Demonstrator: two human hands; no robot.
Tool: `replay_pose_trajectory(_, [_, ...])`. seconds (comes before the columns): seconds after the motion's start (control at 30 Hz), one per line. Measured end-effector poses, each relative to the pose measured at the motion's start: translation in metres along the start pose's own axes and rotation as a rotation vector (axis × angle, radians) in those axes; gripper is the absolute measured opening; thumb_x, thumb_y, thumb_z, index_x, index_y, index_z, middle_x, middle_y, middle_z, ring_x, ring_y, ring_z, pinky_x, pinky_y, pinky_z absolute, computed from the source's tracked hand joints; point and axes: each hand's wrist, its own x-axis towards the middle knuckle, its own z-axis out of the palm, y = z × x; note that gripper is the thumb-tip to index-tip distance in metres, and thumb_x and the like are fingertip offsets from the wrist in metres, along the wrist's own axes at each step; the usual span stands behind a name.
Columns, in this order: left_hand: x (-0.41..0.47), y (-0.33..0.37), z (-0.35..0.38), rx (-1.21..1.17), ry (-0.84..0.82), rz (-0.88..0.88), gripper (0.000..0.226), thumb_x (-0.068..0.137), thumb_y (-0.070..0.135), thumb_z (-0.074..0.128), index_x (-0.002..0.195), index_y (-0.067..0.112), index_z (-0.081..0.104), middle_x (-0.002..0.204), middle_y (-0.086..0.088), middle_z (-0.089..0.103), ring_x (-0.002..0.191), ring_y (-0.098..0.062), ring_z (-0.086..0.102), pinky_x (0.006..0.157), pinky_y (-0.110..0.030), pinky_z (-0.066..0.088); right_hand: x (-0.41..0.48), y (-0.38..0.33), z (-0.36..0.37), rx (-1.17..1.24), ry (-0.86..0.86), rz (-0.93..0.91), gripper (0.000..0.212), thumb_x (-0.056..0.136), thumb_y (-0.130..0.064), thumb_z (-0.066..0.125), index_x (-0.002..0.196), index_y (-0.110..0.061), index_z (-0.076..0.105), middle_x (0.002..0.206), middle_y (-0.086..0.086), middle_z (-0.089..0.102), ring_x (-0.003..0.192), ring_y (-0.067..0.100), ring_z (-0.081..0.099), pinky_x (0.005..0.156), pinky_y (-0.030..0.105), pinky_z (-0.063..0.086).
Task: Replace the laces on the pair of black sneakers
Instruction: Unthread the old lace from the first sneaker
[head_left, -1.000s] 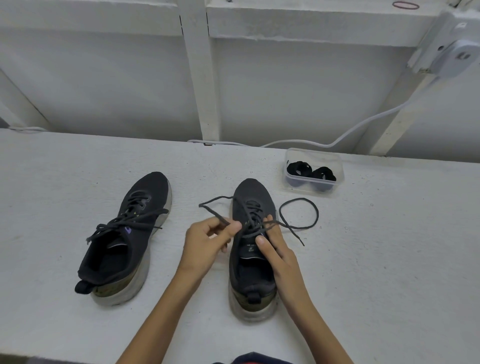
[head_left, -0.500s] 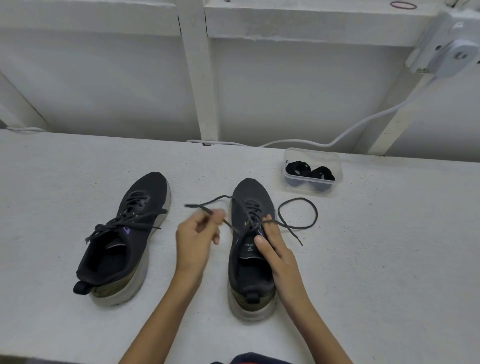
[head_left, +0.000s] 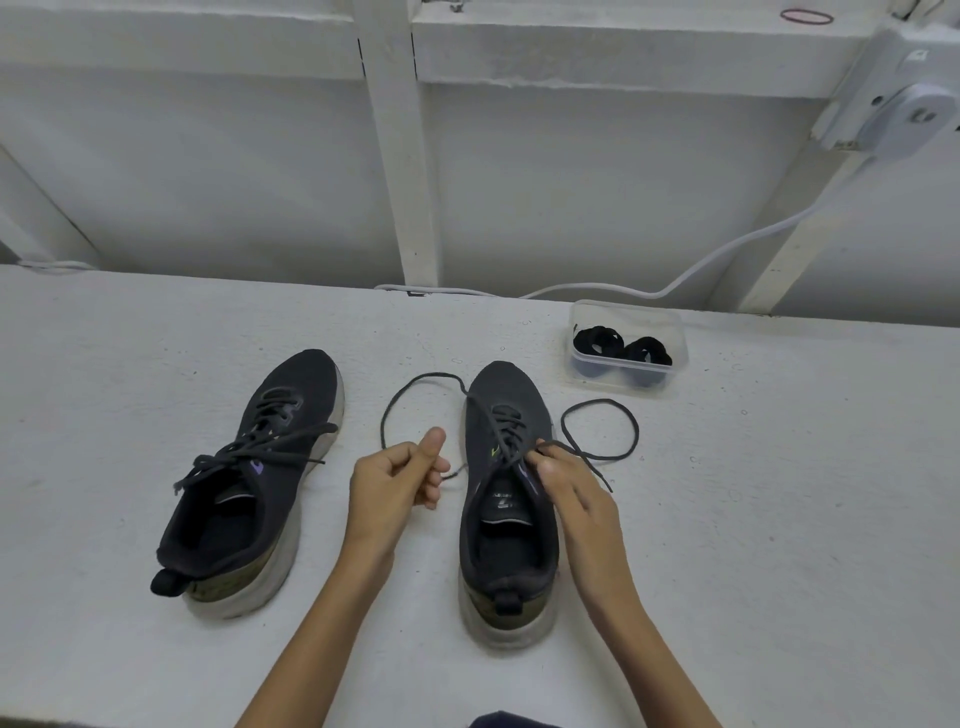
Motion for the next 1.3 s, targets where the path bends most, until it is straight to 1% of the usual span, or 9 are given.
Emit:
replay_pose_trajectory(0.13, [-0.01,-0.001,0.007,-0.048,-0.069,0.059,0.031,0.089,0.033,0.058,0.098,0.008,0.073,0.092,-0.005,0.075,0.087,-0.014,0.071,0.078,-0.023,0.058,0.011,0.004,-0.007,-0.113,0.034,-0.048,0.014,0.088,-0.012,0.07,0.087,-0.023,0.078,0.103,-0.011,0.071,0.107,0.005,0.063,0.101,0.036,0.048])
replay_pose_trajectory(0.23, [-0.024,-0.006,0.018,0.005,-0.149,0.107,0.042,0.082,0.037,0.062,0.118,0.015,0.067,0.113,0.006,0.072,0.108,-0.005,0.065,0.091,-0.019,0.051,0.016,-0.002,-0.008,-0.111,0.02,-0.05,0.014,0.083,-0.012,0.076,0.075,-0.024,0.077,0.093,-0.012,0.073,0.098,0.009,0.066,0.095,0.042,0.051])
replay_pose_trajectory(0.37, [-0.036,-0.023,0.027,0.164,-0.237,0.175,0.053,0.089,0.041,0.064,0.139,0.025,0.051,0.138,0.015,0.055,0.129,0.005,0.047,0.108,-0.019,0.038,0.023,-0.005,-0.009,-0.194,0.022,-0.026,0.011,0.08,-0.019,0.079,0.072,-0.027,0.077,0.09,-0.015,0.071,0.093,0.004,0.066,0.091,0.042,0.054])
replay_pose_trajectory(0.5, [-0.037,-0.027,0.026,0.225,-0.254,0.208,0.048,0.09,0.038,0.055,0.136,0.036,0.047,0.146,0.018,0.046,0.135,0.007,0.038,0.114,-0.02,0.031,0.033,-0.009,-0.011,-0.4,-0.048,-0.049,0.013,0.08,-0.026,0.074,0.07,-0.032,0.071,0.091,-0.015,0.068,0.091,0.003,0.063,0.087,0.041,0.053])
replay_pose_trajectory(0.77, [-0.036,-0.026,0.026,0.23,-0.274,0.2,0.043,0.096,0.023,0.056,0.138,0.031,0.047,0.146,0.02,0.045,0.134,0.011,0.036,0.113,-0.016,0.029,0.04,-0.009,0.0,-0.842,0.015,-0.274,0.014,0.096,-0.033,0.056,0.088,-0.022,0.06,0.082,-0.01,0.066,0.071,0.01,0.061,0.066,0.031,0.045])
replay_pose_trajectory(0.87, [-0.037,-0.025,0.025,0.233,-0.272,0.204,0.045,0.093,0.033,0.056,0.137,0.034,0.047,0.146,0.02,0.044,0.135,0.01,0.035,0.114,-0.017,0.029,0.041,-0.005,-0.008,-0.677,0.009,-0.236,0.011,0.093,-0.033,0.062,0.084,-0.027,0.063,0.082,-0.014,0.066,0.077,0.003,0.061,0.07,0.028,0.048])
replay_pose_trajectory(1.0, [-0.039,-0.024,0.027,0.23,-0.267,0.203,0.048,0.089,0.039,0.055,0.136,0.036,0.046,0.146,0.02,0.044,0.135,0.009,0.035,0.115,-0.019,0.029,0.038,-0.009,-0.026,-0.336,-0.095,0.008,0.013,0.081,-0.035,0.077,0.076,-0.024,0.073,0.083,-0.009,0.069,0.077,0.004,0.062,0.07,0.026,0.052])
replay_pose_trajectory(1.2, [-0.038,-0.024,0.026,0.239,-0.263,0.203,0.044,0.091,0.035,0.054,0.134,0.038,0.046,0.146,0.019,0.045,0.135,0.009,0.036,0.114,-0.018,0.029,0.035,-0.009,-0.018,-0.238,-0.156,0.013,0.009,0.084,-0.014,0.074,0.076,-0.015,0.074,0.075,-0.003,0.072,0.067,0.006,0.06,0.062,0.019,0.046])
replay_pose_trajectory(1.3, [-0.039,-0.024,0.026,0.244,-0.267,0.204,0.044,0.094,0.032,0.054,0.137,0.034,0.046,0.146,0.02,0.044,0.135,0.01,0.035,0.114,-0.016,0.029,0.041,-0.01,-0.015,-0.216,-0.071,0.018,0.009,0.083,-0.008,0.07,0.075,-0.011,0.071,0.066,-0.005,0.066,0.061,0.008,0.056,0.059,0.02,0.044])
